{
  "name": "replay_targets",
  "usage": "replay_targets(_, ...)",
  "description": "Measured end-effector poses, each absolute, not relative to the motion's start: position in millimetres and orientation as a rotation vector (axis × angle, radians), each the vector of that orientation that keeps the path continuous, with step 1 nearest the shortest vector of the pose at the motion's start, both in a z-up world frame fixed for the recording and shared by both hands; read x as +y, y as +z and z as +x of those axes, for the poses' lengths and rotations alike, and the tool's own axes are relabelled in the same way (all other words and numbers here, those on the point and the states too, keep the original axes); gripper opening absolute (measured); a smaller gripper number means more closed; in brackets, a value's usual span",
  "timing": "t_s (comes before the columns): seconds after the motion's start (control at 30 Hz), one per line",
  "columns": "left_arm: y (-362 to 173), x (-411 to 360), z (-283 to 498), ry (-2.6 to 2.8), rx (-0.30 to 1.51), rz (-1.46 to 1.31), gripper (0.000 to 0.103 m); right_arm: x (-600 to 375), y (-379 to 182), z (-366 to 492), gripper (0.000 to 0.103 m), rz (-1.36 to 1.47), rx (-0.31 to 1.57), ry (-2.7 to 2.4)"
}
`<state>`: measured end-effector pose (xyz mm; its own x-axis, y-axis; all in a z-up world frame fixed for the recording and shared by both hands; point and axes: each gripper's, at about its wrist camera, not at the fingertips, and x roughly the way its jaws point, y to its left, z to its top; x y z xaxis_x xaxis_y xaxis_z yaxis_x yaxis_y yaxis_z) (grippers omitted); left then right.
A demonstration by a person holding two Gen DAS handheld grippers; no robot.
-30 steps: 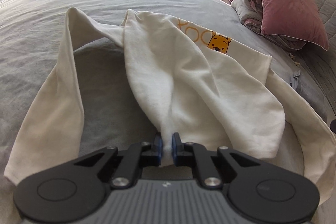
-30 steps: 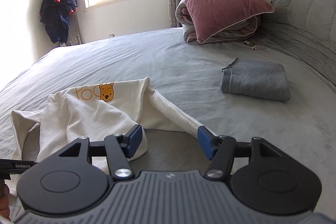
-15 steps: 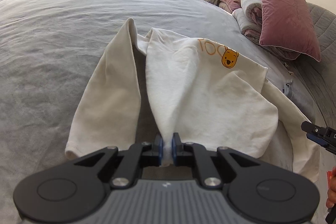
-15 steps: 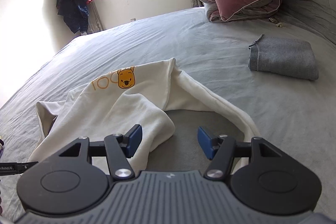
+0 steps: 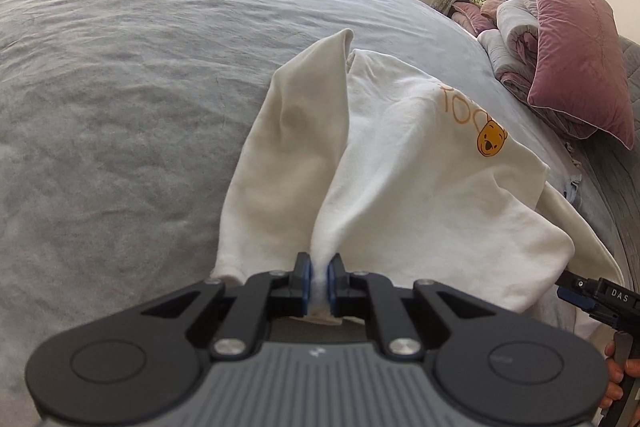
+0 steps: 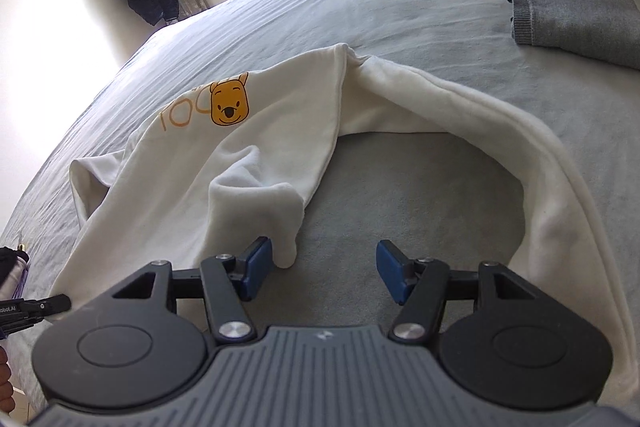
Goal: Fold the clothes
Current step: 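Grasp the sweatshirt hem with the left gripper while the right gripper grasps the sleeve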
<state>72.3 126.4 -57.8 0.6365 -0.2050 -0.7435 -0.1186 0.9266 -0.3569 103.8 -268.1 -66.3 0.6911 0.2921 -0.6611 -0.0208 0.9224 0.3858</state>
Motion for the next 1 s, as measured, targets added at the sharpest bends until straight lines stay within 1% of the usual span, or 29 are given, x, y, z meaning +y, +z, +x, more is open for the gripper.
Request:
replay_targets(0.07, -62.7, 123.6, 76.7, -0.042, 0.898, -0.383, 0.009, -267.4, -79.1, 108.4, 0.061, 0.423, 0.764, 0.218)
replay_targets(0.1, -65.2, 121.9, 78.5, -0.038, 0.903, -0.373, 0.009, -269.0, -85.2, 110.1, 0.058, 0.461, 0.755, 0.235)
replay_targets(0.13, -66.5, 120.7, 79.4, -0.037, 0.902, -0.367, 0.009, -270.6, -89.8, 110.3, 0.050, 0.492, 0.739, 0.251)
replay_targets(0.17, -67.2, 119.8, 80.0, -0.036, 0.899, -0.362, 0.009, -272.2, -94.1, 110.2, 0.044, 0.523, 0.725, 0.267)
replay_targets(0.23, -67.7, 119.2, 80.5, -0.036, 0.893, -0.360, 0.009, -276.7, -100.2, 108.1, 0.009, 0.593, 0.723, 0.295)
replay_targets(0.37, -63.6, 122.9, 77.5, -0.051, 0.886, -0.391, 0.009, -286.0, -96.4, 93.9, 0.008, 0.675, 0.713, 0.303)
replay_targets(0.5, -53.8, 123.8, 67.1, -0.082, 0.885, -0.393, 0.009, -295.5, -77.5, 65.6, 0.008, 0.673, 0.722, 0.293)
replay_targets(0.67, -37.9, 118.5, 53.0, -0.128, 0.906, -0.350, 0.009, -313.3, -60.0, 21.3, 0.008, 0.705, 0.784, 0.264)
replay_targets(0.77, -34.5, 116.2, 34.9, -0.172, 0.930, -0.319, 0.009, -321.8, -57.2, -6.6, 0.007, 0.728, 0.840, 0.238)
replay_targets(1.0, -38.9, 114.4, -8.2, -0.252, 0.990, -0.251, 0.009, -321.1, -45.9, -59.3, 0.007, 0.672, 0.857, 0.247)
